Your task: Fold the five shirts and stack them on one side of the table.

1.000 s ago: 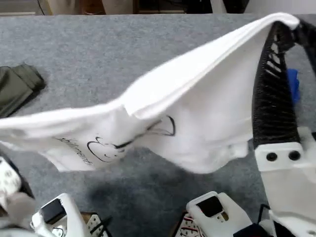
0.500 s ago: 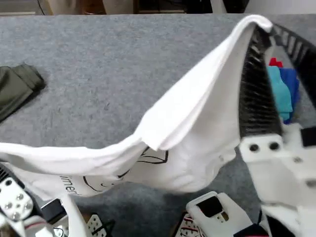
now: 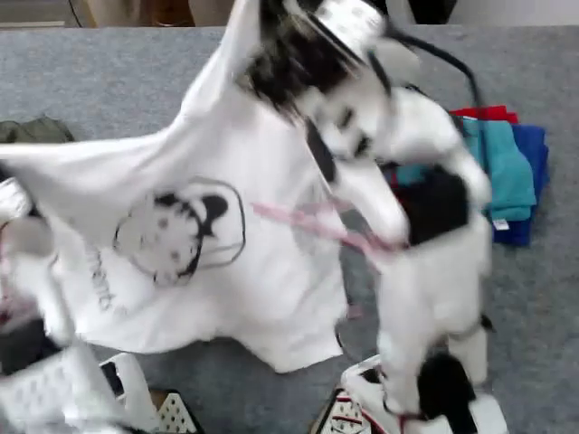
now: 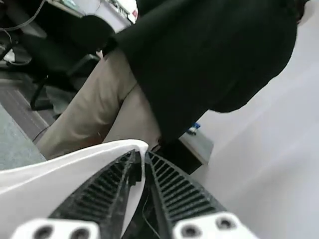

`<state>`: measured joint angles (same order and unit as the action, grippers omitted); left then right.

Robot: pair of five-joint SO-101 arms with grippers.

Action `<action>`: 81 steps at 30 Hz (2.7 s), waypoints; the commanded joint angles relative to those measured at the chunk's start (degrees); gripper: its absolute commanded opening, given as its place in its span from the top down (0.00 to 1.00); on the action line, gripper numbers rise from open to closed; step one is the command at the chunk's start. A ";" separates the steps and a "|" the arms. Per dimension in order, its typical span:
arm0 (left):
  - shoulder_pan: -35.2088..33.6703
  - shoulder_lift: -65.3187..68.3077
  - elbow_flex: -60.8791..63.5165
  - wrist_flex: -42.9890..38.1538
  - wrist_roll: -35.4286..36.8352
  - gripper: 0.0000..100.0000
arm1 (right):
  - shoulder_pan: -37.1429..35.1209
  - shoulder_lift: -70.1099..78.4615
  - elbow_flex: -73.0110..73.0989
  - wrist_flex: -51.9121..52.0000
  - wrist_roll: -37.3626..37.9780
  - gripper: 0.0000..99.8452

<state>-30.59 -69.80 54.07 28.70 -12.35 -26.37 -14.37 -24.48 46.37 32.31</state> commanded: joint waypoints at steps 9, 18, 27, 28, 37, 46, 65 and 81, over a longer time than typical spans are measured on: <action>6.59 33.98 -5.19 -33.85 0.70 0.98 | 5.67 21.32 -9.19 -9.23 -2.99 1.00; 6.95 43.21 -11.69 -30.24 -3.08 0.98 | 5.76 24.92 -17.63 16.35 -4.48 1.00; 10.37 21.23 4.66 -2.90 -12.40 0.98 | 5.58 24.57 -18.95 40.62 -4.22 1.00; 10.64 17.98 6.51 0.53 -12.48 0.98 | 5.32 24.48 -19.03 42.64 -4.13 1.00; 5.10 -1.45 25.67 5.27 -12.57 0.98 | -1.10 14.90 -9.27 54.95 -3.96 1.00; -1.23 -11.91 35.16 5.27 -24.62 0.98 | -2.86 -6.29 29.49 42.90 -4.04 1.00; -1.49 -20.53 34.46 37.63 -32.44 0.98 | -2.77 -35.65 68.26 37.45 -0.18 1.00; -10.02 -22.02 40.62 22.07 -26.37 0.98 | -6.90 -36.00 70.81 41.14 6.42 1.00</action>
<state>-36.48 -91.78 95.12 55.78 -39.34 -32.88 -49.54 46.29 86.90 37.05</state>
